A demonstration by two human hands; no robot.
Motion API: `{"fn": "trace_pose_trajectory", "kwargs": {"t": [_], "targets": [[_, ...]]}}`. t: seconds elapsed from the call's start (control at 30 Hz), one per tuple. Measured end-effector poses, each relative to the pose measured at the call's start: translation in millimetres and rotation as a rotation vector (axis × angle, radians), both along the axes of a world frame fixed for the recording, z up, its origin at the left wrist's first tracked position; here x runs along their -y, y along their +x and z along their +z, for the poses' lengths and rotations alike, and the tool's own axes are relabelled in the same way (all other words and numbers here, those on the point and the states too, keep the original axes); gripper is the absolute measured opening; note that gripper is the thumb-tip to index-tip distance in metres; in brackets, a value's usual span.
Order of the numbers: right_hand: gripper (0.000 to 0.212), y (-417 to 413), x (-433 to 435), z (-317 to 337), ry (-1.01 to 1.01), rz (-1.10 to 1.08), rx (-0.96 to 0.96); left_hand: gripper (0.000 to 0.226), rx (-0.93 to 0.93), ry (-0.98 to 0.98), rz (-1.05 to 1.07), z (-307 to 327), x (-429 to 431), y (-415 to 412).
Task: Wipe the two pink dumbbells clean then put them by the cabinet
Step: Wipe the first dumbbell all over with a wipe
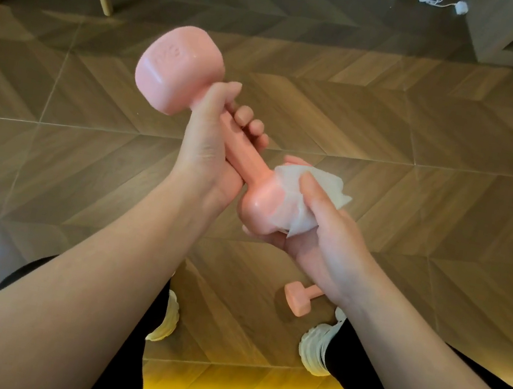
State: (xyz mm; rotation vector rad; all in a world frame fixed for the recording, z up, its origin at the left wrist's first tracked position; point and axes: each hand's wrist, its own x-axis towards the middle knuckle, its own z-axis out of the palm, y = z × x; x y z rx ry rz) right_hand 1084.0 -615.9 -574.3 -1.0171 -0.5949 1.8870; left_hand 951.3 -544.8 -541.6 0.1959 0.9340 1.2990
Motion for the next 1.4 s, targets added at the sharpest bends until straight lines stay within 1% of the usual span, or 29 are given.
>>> {"fn": "trace_pose_trajectory", "kwargs": {"t": [0.07,0.13,0.2,0.33,0.4,0.47,0.5,0.6,0.67,0.73,0.8,0.87,0.93,1.03,1.1,1.27,1.33,1.4], "targets": [[0.04,3.6,-0.9,-0.8,0.045,0.042,-0.065,0.033,-0.007,-0.009,0.021,0.4,-1.9,-5.5],[0.043,4.1,-2.5,-0.3,0.072,0.079,-0.09,0.034,-0.014,0.016,0.027,1.3,-3.1,-11.1],[0.046,2.1,-4.0,-0.9,0.109,0.097,-0.031,0.034,-0.01,0.039,0.015,2.4,-2.5,-14.1],[0.055,-4.6,-4.1,-1.5,0.128,0.054,0.176,0.036,-0.02,0.066,-0.037,3.5,1.7,-8.8],[0.046,-5.3,-3.7,-2.9,0.114,0.005,0.214,0.036,-0.023,0.075,-0.071,4.2,2.8,-3.7],[0.03,-5.5,-3.8,-3.1,0.073,-0.044,0.197,0.035,-0.041,0.089,-0.093,5.2,2.9,0.9],[0.026,-5.0,-4.0,-3.2,0.041,-0.077,0.181,0.035,-0.05,0.102,-0.097,5.5,2.9,2.6],[0.023,-0.2,-5.0,-3.5,-0.06,-0.173,0.097,0.035,-0.036,0.139,-0.109,6.2,2.0,3.4],[0.025,5.0,-4.2,-2.7,-0.088,-0.14,-0.008,0.034,0.005,0.15,-0.118,6.6,1.3,1.7],[0.026,8.5,-3.4,0.8,-0.115,-0.054,-0.091,0.034,0.025,0.168,-0.129,6.5,1.4,-1.5],[0.026,10.8,-2.8,4.0,-0.127,0.053,-0.101,0.034,0.013,0.199,-0.159,5.6,2.1,-4.8],[0.033,11.6,-2.0,6.5,-0.136,0.15,-0.077,0.034,-0.022,0.241,-0.205,3.6,2.6,-7.4],[0.039,11.4,-0.6,6.8,-0.157,0.2,-0.03,0.033,-0.069,0.282,-0.265,1.4,3.3,-8.7],[0.031,8.3,-1.7,4.5,-0.186,0.197,0.065,0.031,-0.102,0.325,-0.337,-2.8,5.6,-8.0],[0.033,4.9,-2.7,1.3,-0.208,0.207,0.114,0.031,-0.123,0.344,-0.377,-4.9,7.1,-5.8],[0.025,-3.4,-3.1,-7.0,-0.243,0.164,0.151,0.031,-0.161,0.364,-0.435,-8.7,12.3,0.6],[0.021,-3.9,-2.7,-10.0,-0.267,0.141,0.189,0.03,-0.152,0.38,-0.479,-9.8,14.0,3.8],[0.019,0.5,-3.2,-8.6,-0.298,0.164,0.199,0.029,-0.125,0.415,-0.538,-10.2,14.5,5.8]]}}
